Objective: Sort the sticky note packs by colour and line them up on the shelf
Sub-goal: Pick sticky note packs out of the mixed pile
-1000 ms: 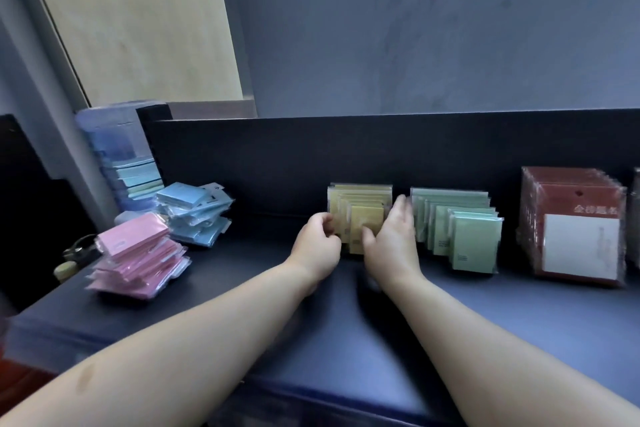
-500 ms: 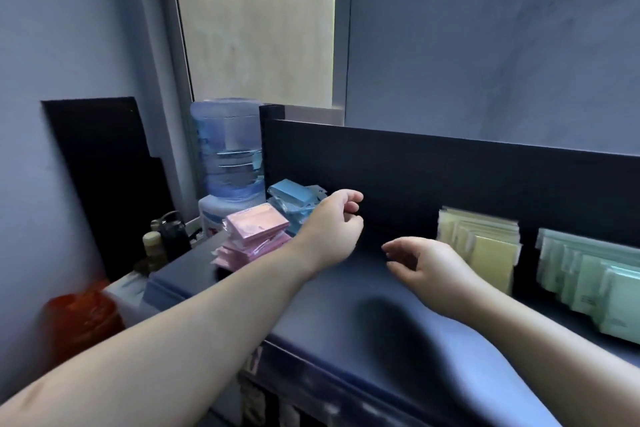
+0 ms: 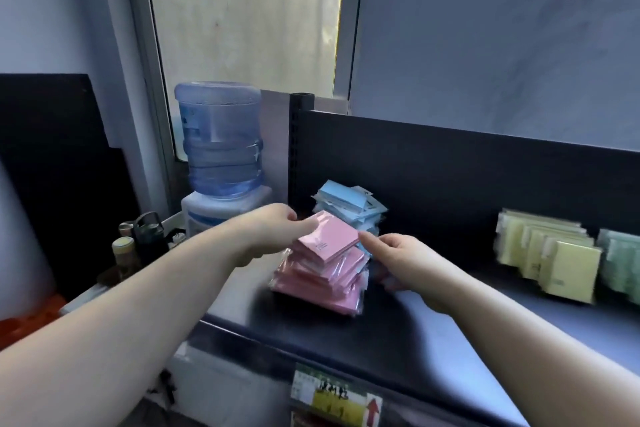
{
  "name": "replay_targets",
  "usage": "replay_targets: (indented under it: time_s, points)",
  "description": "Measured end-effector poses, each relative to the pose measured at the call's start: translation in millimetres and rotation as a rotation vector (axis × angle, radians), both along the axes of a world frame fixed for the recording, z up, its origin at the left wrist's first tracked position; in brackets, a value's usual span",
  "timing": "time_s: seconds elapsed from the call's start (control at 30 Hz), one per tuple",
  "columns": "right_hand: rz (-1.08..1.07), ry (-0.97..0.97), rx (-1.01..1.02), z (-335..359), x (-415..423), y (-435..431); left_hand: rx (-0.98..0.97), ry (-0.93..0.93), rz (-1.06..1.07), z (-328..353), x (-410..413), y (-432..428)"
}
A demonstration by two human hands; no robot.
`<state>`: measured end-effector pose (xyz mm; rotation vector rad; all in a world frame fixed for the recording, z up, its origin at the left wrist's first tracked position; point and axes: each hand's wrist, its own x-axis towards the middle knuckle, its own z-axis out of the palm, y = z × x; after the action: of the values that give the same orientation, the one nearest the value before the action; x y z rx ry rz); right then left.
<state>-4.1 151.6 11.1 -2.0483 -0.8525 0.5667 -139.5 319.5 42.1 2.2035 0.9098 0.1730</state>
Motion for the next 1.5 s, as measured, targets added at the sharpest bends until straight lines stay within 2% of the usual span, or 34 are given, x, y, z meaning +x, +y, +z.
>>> replay_targets:
  time_s: [0.13, 0.33, 0.47, 0.57, 0.67, 0.8, 0.97, 1.07, 1.17, 1.27, 1.43, 1.5]
  points:
    - [0.05, 0.116, -0.08, 4.0, -13.0, 10.2, -0.215, 0.028, -0.138, -23.3, -1.7, 5.4]
    - [0.162, 0.156, -0.23, 20.0, -8.9, -5.9, -0.232, -0.038, -0.291, -32.8, 8.0, -7.8]
    - [0.107, 0.156, -0.317, 28.5, 13.0, -39.7, -0.259, -0.089, -0.421, -36.0, 26.7, -33.3]
    - [0.039, 0.144, -0.224, 30.0, 28.2, -63.8, -0.373, -0.16, -0.529, -31.0, 44.7, -59.3]
    - [-0.024, 0.206, -0.072, 29.7, 36.3, -85.1, -0.386, -0.193, -0.641, -26.2, 63.6, -77.7]
    - [-0.142, 0.26, 0.005, 23.2, 48.1, -110.4, -0.361, -0.185, -0.617, -26.6, 89.3, -85.5]
    - [-0.202, 0.312, 0.049, 16.4, 65.4, -140.3, -0.229, -0.234, -0.46, -30.3, 112.6, -91.5]
    - [-0.216, 0.363, 0.054, 14.6, 76.4, -161.0, -0.233, -0.254, -0.388, -27.0, 116.1, -100.2]
    - [-0.184, 0.36, -0.044, 9.0, 86.0, -179.8, -0.204, -0.196, -0.384, -22.8, 112.5, -106.0]
    - [-0.116, 0.271, -0.184, 4.9, 90.7, -190.7, -0.123, -0.147, -0.419, -22.6, 109.7, -109.9]
    - [0.059, 0.065, -0.478, 14.6, 83.0, -197.3, -0.259, -0.236, -0.377, -33.1, 110.2, -109.0]
    - [0.079, -0.08, -0.62, 19.8, 81.4, -199.7, -0.311, -0.296, -0.367, -37.9, 110.5, -109.1]
